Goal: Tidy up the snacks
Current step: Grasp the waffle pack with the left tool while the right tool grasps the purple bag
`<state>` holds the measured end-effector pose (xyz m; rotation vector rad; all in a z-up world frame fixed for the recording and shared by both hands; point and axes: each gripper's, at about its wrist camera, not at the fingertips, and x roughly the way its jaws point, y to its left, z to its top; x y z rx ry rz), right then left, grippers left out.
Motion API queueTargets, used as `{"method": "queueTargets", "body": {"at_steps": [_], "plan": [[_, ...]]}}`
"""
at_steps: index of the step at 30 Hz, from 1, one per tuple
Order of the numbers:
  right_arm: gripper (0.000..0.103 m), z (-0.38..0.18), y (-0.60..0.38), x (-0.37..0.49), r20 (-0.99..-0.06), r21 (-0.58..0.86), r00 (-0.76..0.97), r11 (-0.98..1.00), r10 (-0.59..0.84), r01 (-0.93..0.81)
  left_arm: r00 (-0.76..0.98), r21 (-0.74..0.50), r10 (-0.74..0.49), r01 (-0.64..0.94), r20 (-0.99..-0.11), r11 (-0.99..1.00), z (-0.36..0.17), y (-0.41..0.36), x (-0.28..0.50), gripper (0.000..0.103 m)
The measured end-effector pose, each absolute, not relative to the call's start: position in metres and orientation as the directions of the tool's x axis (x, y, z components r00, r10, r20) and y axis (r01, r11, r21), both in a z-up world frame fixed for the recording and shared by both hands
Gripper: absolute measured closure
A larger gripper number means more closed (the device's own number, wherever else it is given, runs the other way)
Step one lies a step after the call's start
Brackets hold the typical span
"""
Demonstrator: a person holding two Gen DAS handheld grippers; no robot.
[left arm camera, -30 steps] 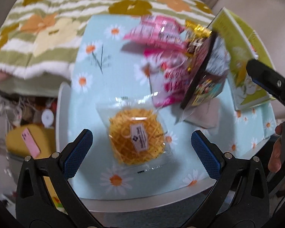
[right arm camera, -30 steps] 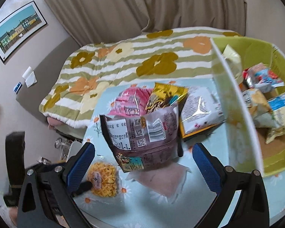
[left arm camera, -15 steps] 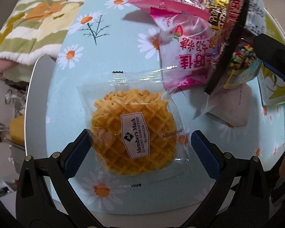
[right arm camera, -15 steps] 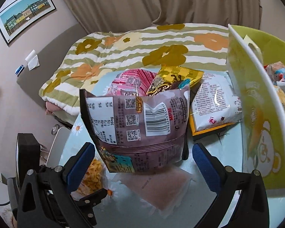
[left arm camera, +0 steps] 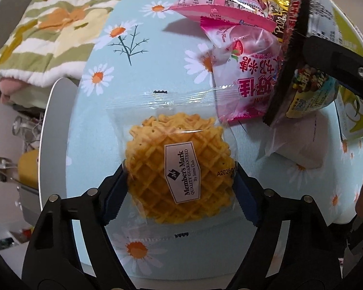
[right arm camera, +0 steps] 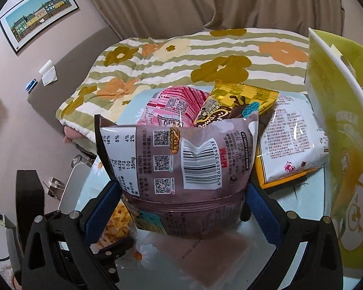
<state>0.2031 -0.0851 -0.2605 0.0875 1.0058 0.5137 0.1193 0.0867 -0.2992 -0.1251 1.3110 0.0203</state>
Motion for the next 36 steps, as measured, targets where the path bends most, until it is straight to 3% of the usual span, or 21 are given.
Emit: {"method": "queueTargets", "body": {"at_steps": [12, 16, 21, 36], "plan": [[0.002, -0.274, -0.066, 0.217, -0.796, 0.253, 0.426, 0.876, 0.43, -0.41, 0.256, -0.121, -0.094, -0.093, -0.962, 0.988, -0.298, 0.096, 0.122, 0.027], [0.02, -0.276, -0.063, 0.215, -0.805, 0.194, 0.447, 0.885, 0.391, -0.424, 0.255, -0.132, -0.105, -0.092, -0.961, 0.987, -0.298, 0.1, 0.125, 0.027], [0.03, -0.272, -0.073, 0.212, -0.792, 0.205, 0.465, 0.89, 0.396, -0.408, 0.264, -0.145, -0.119, -0.078, -0.957, 0.986, -0.294, 0.102, 0.125, 0.028], [0.034, -0.227, -0.084, 0.187, -0.741, 0.231, 0.542, 0.908, 0.398, -0.351, 0.352, -0.17, -0.153, -0.018, -0.924, 0.985, -0.246, 0.107, 0.114, 0.028]]}}
